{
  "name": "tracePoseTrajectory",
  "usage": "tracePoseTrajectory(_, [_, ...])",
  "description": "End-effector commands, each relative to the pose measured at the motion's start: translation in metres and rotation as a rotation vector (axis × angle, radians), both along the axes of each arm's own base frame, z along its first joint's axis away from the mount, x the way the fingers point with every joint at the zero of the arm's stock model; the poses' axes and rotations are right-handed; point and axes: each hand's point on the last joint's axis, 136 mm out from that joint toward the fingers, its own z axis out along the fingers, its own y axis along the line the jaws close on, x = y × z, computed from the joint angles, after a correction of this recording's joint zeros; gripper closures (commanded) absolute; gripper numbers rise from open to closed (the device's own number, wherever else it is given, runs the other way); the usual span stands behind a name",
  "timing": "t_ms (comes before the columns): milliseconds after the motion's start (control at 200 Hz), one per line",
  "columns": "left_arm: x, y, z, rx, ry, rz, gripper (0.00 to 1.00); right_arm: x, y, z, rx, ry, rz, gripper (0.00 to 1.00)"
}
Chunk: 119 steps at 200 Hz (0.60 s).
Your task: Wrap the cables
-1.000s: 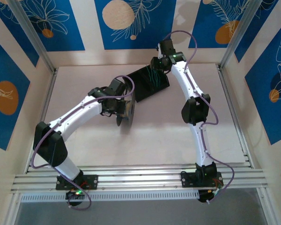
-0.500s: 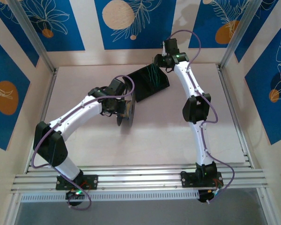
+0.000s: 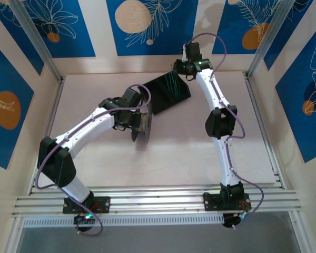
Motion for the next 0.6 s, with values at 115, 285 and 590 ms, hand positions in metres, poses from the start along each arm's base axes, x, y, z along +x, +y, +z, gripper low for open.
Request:
tracePoseTrajectory(115, [0.002, -0.004, 0.006, -0.046, 0.011, 0.014, 1.0, 0.004, 0.007, -0.004, 0.04, 0.001, 0.008, 0.75])
tracePoseTrajectory(285, [0.003, -0.003, 0.007, -0.044, 0.009, 0.013, 1.0, 0.003, 0.006, -0.008, 0.035, 0.013, 0.001, 0.88])
tracePoseTrajectory(590, [0.005, -0.002, 0.006, -0.049, 0.015, 0.022, 1.0, -0.003, -0.004, 0.043, -0.043, -0.088, -0.053, 1.0])
